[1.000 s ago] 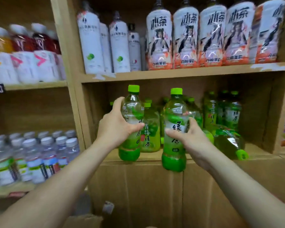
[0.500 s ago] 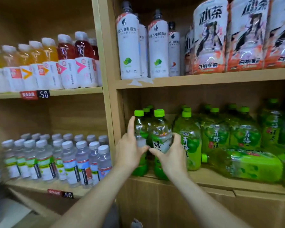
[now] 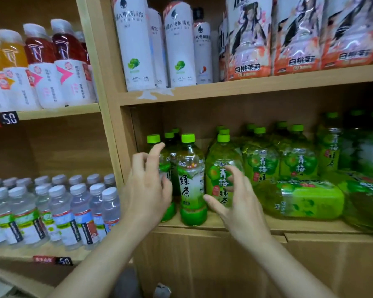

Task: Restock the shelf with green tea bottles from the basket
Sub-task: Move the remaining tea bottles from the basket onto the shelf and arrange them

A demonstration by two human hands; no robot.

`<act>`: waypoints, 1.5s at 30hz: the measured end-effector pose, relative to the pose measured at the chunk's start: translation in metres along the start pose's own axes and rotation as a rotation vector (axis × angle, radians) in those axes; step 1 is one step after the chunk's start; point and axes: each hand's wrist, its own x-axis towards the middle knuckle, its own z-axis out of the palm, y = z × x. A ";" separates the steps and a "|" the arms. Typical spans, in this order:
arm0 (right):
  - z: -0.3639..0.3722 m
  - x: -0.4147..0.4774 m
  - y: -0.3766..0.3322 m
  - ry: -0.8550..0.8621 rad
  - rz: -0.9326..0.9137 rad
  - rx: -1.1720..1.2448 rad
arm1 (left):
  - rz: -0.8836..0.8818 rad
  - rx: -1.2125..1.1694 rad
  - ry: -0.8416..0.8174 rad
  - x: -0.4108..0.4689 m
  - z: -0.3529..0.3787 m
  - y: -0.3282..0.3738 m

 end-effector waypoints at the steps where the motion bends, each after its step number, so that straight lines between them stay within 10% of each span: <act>1: -0.015 0.003 0.011 0.017 -0.024 -0.045 | 0.076 -0.078 -0.011 0.000 0.000 0.010; 10: -0.109 0.042 0.116 -0.491 0.202 -0.765 | 0.209 -0.184 -0.531 -0.036 0.087 0.100; 25: -0.115 0.079 0.101 -0.793 0.266 -0.781 | 0.123 -0.221 -0.463 -0.051 0.119 0.119; 33: -0.121 0.057 0.095 -0.254 0.391 -0.276 | 0.142 -0.346 0.011 0.004 0.086 0.115; 40: -0.051 0.051 0.090 0.328 0.554 -0.065 | 0.021 -0.029 -0.221 0.030 0.097 0.120; 45: -0.047 0.032 0.102 0.273 0.533 0.049 | 0.062 0.012 -0.276 0.024 0.113 0.117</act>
